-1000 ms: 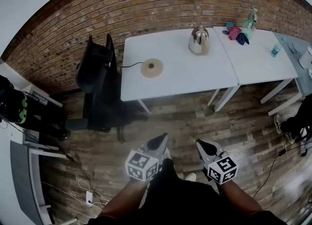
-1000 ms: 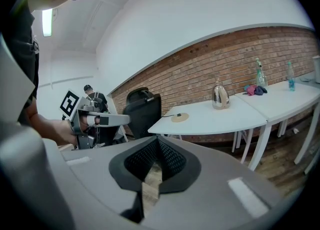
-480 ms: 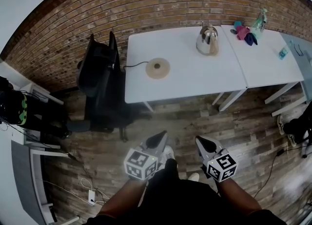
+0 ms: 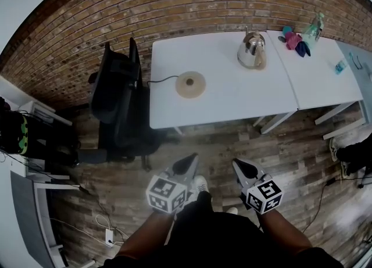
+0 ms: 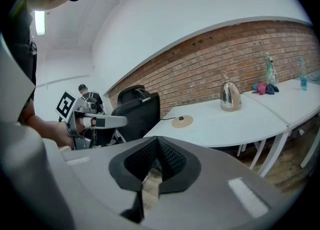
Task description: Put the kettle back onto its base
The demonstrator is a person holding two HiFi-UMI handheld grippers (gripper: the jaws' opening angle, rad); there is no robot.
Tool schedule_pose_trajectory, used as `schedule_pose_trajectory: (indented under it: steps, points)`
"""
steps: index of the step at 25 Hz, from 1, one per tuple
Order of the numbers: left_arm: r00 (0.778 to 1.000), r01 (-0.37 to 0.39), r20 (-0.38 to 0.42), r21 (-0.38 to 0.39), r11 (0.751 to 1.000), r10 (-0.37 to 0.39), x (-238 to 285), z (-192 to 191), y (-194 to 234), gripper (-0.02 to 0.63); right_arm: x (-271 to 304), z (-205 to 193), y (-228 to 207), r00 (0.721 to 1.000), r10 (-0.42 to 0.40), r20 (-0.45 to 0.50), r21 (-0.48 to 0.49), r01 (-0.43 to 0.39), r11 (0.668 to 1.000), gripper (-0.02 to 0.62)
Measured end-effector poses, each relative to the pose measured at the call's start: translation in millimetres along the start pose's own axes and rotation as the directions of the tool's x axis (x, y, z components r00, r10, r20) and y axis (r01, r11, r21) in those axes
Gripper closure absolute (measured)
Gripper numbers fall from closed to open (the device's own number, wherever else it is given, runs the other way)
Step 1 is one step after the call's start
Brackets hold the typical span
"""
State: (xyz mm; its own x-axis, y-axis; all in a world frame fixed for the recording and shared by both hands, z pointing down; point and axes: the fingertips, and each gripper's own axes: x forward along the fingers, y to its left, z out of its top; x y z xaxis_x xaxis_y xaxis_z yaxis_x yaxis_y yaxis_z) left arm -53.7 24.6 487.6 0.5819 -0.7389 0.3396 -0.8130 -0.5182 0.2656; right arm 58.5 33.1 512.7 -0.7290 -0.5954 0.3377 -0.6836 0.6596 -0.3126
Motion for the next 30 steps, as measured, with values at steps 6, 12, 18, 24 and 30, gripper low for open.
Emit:
schedule_pose_trajectory:
  steps: [6,12,18,24,30]
  points:
    - [1.0,0.015,0.021,0.002,1.0,-0.015,4,14,25,0.606,21,16,0,1.0,-0.021,0.006,-0.02,0.021,1.0,0.569]
    - [0.998,0.046,0.034,0.013,0.999,-0.047,8,28,48,0.606,42,32,0,0.998,-0.055,0.01,-0.04,0.055,0.998,0.569]
    - [0.996,0.07,0.045,0.03,0.997,-0.072,7,43,68,0.606,61,49,5,0.997,-0.074,0.019,-0.061,0.075,0.995,0.569]
    - [0.995,0.079,0.058,0.043,0.996,-0.082,4,50,85,0.606,77,59,12,0.996,-0.082,0.031,-0.081,0.085,0.993,0.569]
    - [0.995,0.079,0.06,0.041,0.996,-0.082,-3,51,94,0.606,82,63,16,0.995,-0.097,0.029,-0.089,0.099,0.991,0.569]
